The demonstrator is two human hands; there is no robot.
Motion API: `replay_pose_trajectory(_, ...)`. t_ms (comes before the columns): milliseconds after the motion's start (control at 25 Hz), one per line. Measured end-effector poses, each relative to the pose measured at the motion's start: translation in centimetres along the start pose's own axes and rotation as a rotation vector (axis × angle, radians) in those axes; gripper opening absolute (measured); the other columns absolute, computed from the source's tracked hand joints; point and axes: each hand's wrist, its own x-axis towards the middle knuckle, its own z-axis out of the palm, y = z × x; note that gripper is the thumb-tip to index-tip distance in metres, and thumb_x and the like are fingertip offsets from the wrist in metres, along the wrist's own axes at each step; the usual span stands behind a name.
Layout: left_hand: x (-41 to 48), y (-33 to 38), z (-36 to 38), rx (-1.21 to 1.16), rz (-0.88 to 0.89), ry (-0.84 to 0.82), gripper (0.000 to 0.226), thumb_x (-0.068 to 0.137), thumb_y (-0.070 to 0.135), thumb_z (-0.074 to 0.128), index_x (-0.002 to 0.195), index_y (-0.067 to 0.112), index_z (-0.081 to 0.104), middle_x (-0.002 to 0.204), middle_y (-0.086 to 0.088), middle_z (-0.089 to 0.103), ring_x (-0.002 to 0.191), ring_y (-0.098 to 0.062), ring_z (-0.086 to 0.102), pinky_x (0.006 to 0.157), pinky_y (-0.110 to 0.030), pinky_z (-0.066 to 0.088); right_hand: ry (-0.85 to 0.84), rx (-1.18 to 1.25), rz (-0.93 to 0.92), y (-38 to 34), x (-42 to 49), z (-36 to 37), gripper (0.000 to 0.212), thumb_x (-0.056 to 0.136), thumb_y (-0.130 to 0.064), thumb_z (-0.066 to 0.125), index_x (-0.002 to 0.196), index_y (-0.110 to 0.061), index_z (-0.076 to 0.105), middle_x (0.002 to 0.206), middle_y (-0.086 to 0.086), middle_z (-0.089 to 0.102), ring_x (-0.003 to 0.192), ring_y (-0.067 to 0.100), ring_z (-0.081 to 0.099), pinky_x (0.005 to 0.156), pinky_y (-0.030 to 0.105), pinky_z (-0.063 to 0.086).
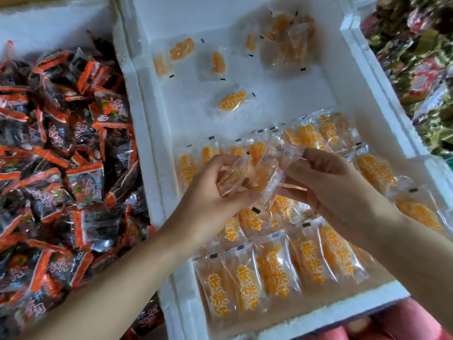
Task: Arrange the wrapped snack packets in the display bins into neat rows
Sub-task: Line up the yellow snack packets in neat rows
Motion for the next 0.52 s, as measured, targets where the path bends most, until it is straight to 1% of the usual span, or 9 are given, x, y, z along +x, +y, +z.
replay_pose_trajectory(40,0.2,0.0,0.5,0.014,0.019,0.004,0.038,0.077,0.011,0.075,0.094,0.036,0.051,0.075,0.036,0.063,0.072,0.016,0.059,0.064,-0.003,0.043,0.016,0.006,-0.002,-0.1,-0.5,-0.4,0.006,0.084,-0.010,0.060,0.085,-0.009,0.065,0.072,0.014,0.055,0.073,0.014,0.061,0.077,0.029,0.058)
replay_pose_trajectory(80,0.3,0.0,1.0,0.026,0.039,0.016,0.037,0.078,0.010,0.075,0.093,0.035,0.052,0.074,0.032,0.064,0.074,0.016,0.058,0.066,-0.003,0.042,0.048,-0.006,-0.023,-0.1,-0.8,-0.8,0.003,0.083,-0.007,0.062,0.082,-0.009,0.065,0.064,0.006,0.055,0.067,0.010,0.060,0.077,0.030,0.058)
replay_pose_trajectory(160,0.8,0.1,2.0,0.028,0.072,0.052,0.032,0.079,0.012,0.073,0.093,0.033,0.053,0.077,0.025,0.065,0.078,0.014,0.058,0.067,-0.006,0.043,0.169,-0.073,-0.108,-0.2,-1.2,-1.8,0.005,0.081,-0.004,0.067,0.081,-0.008,0.064,0.055,-0.007,0.058,0.058,0.006,0.061,0.072,0.028,0.059)
replay_pose_trajectory(200,1.0,0.2,2.5,0.018,0.085,0.070,0.028,0.081,0.015,0.071,0.093,0.033,0.053,0.079,0.022,0.065,0.077,0.011,0.059,0.065,-0.009,0.045,0.249,-0.120,-0.166,-0.3,-1.3,-2.4,0.006,0.080,-0.004,0.068,0.083,-0.006,0.064,0.057,-0.007,0.062,0.058,0.006,0.062,0.067,0.026,0.058)
replay_pose_trajectory(280,1.4,0.5,3.6,-0.019,0.123,0.073,0.021,0.086,0.016,0.066,0.096,0.031,0.054,0.087,0.012,0.067,0.071,0.002,0.059,0.061,-0.016,0.049,0.379,-0.195,-0.258,-0.5,-1.2,-3.4,0.013,0.080,-0.005,0.069,0.091,0.000,0.063,0.070,0.000,0.067,0.060,0.006,0.064,0.058,0.020,0.054)
replay_pose_trajectory(360,1.4,1.3,5.0,-0.100,0.125,-0.007,0.020,0.088,0.015,0.061,0.103,0.028,0.057,0.092,0.008,0.068,0.074,-0.002,0.062,0.062,-0.021,0.054,0.373,-0.190,-0.284,-0.5,-1.3,-3.8,0.022,0.080,-0.012,0.070,0.096,-0.001,0.062,0.081,0.003,0.065,0.064,0.005,0.064,0.056,0.018,0.053)
replay_pose_trajectory(440,1.3,1.5,6.4,-0.164,0.086,-0.092,0.023,0.089,0.015,0.058,0.110,0.025,0.058,0.093,0.011,0.068,0.082,-0.004,0.067,0.064,-0.024,0.056,0.283,-0.194,-0.260,0.1,-1.6,-3.8,0.043,0.071,-0.028,0.071,0.108,-0.007,0.060,0.094,0.001,0.062,0.073,0.008,0.065,0.063,0.024,0.057)
replay_pose_trajectory(480,1.2,1.5,7.0,-0.196,0.059,-0.114,0.024,0.089,0.015,0.057,0.112,0.022,0.057,0.095,0.008,0.069,0.086,-0.009,0.069,0.065,-0.027,0.057,0.248,-0.198,-0.232,0.4,-1.8,-3.7,0.053,0.066,-0.032,0.070,0.114,-0.011,0.059,0.099,-0.001,0.060,0.076,0.008,0.065,0.066,0.027,0.059)
replay_pose_trajectory(520,1.2,1.4,7.4,-0.227,0.034,-0.127,0.025,0.089,0.015,0.057,0.114,0.019,0.057,0.099,0.003,0.069,0.088,-0.015,0.070,0.066,-0.030,0.057,0.223,-0.178,-0.200,0.5,-1.9,-3.8,0.057,0.065,-0.031,0.069,0.118,-0.014,0.057,0.101,-0.003,0.058,0.074,0.008,0.066,0.068,0.030,0.059)
